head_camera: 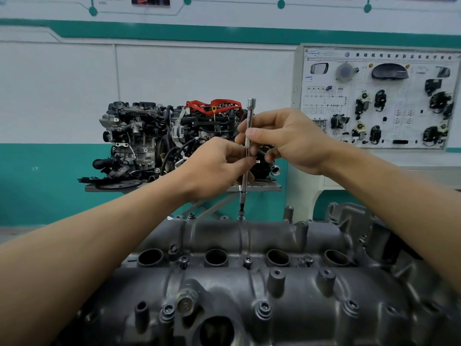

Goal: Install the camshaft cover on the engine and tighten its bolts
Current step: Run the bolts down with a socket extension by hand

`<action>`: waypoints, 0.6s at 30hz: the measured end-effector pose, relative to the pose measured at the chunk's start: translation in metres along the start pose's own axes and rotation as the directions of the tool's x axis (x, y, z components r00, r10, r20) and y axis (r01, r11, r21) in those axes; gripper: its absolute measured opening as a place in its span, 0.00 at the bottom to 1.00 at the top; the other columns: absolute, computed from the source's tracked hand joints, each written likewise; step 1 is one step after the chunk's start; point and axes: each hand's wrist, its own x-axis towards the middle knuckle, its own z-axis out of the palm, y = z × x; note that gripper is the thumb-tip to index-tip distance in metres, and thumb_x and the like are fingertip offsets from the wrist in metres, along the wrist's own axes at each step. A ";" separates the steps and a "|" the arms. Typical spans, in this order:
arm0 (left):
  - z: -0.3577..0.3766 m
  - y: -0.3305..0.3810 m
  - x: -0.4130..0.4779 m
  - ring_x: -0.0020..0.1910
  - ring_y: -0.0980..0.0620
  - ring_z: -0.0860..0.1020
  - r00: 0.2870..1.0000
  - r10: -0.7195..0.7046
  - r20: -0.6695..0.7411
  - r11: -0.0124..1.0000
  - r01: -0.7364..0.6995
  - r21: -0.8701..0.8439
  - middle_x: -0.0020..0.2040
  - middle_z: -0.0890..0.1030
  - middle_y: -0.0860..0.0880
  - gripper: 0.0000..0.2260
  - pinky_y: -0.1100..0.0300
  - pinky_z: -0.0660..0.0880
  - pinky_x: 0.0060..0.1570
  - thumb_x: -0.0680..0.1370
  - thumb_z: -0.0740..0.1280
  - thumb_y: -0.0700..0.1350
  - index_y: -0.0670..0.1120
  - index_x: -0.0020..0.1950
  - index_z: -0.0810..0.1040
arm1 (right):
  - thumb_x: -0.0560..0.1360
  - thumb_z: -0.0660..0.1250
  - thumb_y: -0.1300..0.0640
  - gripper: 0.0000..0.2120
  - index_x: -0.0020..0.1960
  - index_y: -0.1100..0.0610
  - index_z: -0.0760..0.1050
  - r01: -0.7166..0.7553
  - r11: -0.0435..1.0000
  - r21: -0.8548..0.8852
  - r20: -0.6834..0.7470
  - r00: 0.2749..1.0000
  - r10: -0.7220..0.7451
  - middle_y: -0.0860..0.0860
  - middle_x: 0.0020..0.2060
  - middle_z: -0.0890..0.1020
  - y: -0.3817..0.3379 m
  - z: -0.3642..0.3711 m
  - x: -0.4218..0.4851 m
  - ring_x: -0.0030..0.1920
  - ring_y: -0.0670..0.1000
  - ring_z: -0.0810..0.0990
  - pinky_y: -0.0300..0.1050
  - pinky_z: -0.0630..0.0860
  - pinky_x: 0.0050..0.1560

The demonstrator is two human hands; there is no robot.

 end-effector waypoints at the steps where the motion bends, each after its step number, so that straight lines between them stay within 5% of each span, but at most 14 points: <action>1: 0.000 -0.001 0.000 0.31 0.47 0.72 1.000 0.001 -0.008 1.000 -0.001 -0.001 0.32 0.77 0.39 0.14 0.48 0.74 0.36 0.81 0.68 0.48 0.37 0.43 0.81 | 0.77 0.69 0.62 0.03 0.47 0.56 0.82 0.013 1.000 -0.013 -0.013 1.000 -0.014 0.53 0.41 0.86 0.000 0.000 0.000 0.33 0.46 0.78 0.37 0.72 0.28; 4: 0.002 0.000 -0.002 0.38 0.38 0.83 0.999 0.010 -0.047 1.000 -0.010 -0.006 0.37 0.85 0.41 0.10 0.43 0.81 0.43 0.76 0.74 0.51 0.44 0.42 0.84 | 0.68 0.77 0.54 0.08 0.40 0.55 0.80 0.051 0.998 -0.025 -0.064 0.997 -0.053 0.50 0.32 0.83 0.000 -0.001 0.001 0.29 0.46 0.77 0.36 0.72 0.27; 7: 0.000 -0.001 -0.001 0.29 0.49 0.80 0.996 0.038 -0.082 0.999 -0.039 -0.018 0.31 0.83 0.47 0.11 0.54 0.78 0.34 0.73 0.77 0.49 0.46 0.34 0.82 | 0.63 0.78 0.51 0.11 0.38 0.55 0.78 0.072 0.997 -0.018 -0.078 0.994 -0.073 0.47 0.28 0.81 0.000 -0.003 0.001 0.28 0.44 0.77 0.33 0.72 0.28; 9: 0.000 0.001 -0.001 0.28 0.53 0.74 0.998 0.039 -0.042 0.999 -0.039 0.004 0.28 0.81 0.45 0.13 0.55 0.76 0.30 0.75 0.76 0.48 0.44 0.33 0.80 | 0.64 0.78 0.51 0.11 0.39 0.55 0.79 0.058 0.998 -0.004 -0.072 0.996 -0.058 0.47 0.30 0.82 0.000 -0.003 0.001 0.29 0.44 0.77 0.33 0.72 0.28; 12: -0.003 0.004 -0.003 0.34 0.44 0.77 1.000 0.005 0.031 1.000 -0.005 -0.014 0.38 0.82 0.33 0.12 0.38 0.80 0.42 0.78 0.72 0.47 0.39 0.39 0.81 | 0.74 0.73 0.55 0.05 0.47 0.56 0.81 -0.006 1.000 0.002 0.001 1.000 0.006 0.52 0.39 0.85 -0.002 -0.003 -0.001 0.35 0.48 0.77 0.38 0.72 0.30; 18: -0.004 0.000 0.000 0.44 0.40 0.84 0.996 -0.037 0.086 0.999 0.037 -0.001 0.44 0.87 0.43 0.11 0.41 0.82 0.46 0.81 0.68 0.47 0.41 0.48 0.85 | 0.79 0.66 0.63 0.05 0.51 0.58 0.81 -0.015 0.999 -0.052 0.026 1.000 0.016 0.53 0.46 0.87 -0.005 -0.004 -0.002 0.37 0.48 0.80 0.38 0.73 0.30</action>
